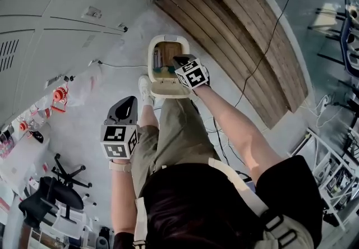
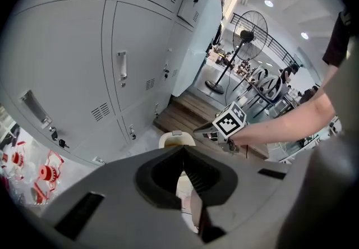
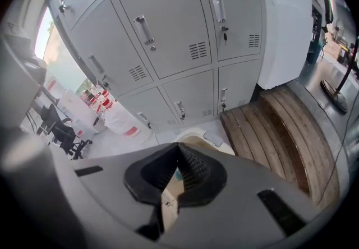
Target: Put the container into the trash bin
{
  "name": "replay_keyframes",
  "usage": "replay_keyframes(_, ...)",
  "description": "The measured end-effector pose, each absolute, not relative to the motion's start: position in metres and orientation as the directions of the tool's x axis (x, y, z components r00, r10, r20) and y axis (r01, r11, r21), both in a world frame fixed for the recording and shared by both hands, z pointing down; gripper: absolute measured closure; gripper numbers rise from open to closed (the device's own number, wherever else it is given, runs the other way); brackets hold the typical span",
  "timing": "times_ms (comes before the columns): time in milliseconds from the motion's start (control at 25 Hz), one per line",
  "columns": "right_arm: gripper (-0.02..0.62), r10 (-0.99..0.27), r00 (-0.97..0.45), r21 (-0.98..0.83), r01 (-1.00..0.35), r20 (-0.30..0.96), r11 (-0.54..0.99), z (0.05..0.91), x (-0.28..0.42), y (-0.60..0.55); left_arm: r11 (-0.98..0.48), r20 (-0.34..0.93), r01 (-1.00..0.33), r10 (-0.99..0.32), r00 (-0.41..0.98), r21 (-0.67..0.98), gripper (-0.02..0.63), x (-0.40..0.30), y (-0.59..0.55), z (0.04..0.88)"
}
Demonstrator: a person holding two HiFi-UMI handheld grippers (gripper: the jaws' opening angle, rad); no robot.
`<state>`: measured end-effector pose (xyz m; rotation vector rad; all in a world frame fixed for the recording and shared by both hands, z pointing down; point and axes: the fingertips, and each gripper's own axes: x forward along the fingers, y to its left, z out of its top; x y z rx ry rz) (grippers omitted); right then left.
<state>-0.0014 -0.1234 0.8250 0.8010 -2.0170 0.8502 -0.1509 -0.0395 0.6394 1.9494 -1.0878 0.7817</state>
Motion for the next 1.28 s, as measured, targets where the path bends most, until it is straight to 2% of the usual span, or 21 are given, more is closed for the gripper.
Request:
replay_keyframes(480, 0.580, -0.372, -0.539, -0.297, -0.789, 0.756, 0.538, 0.730, 0.020, -0.128, -0.417, 0.747, -0.851, -0.443, 0.496, 0.319, 0.598, -0.128, -0.053, 0.611)
replay_keyframes(920, 0.580, -0.510, -0.530, -0.281, -0.828, 0.678, 0.486, 0.638, 0.048, -0.121, -0.512, 0.671, -0.786, -0.451, 0.589, 0.346, 0.598, -0.093, -0.080, 0.578)
replay_keyframes(1280, 0.580, -0.636, -0.489, -0.216, -0.862, 0.598, 0.459, 0.558, 0.075, -0.117, -0.643, 0.588, -0.693, -0.437, 0.681, 0.326, 0.598, -0.059, -0.107, 0.537)
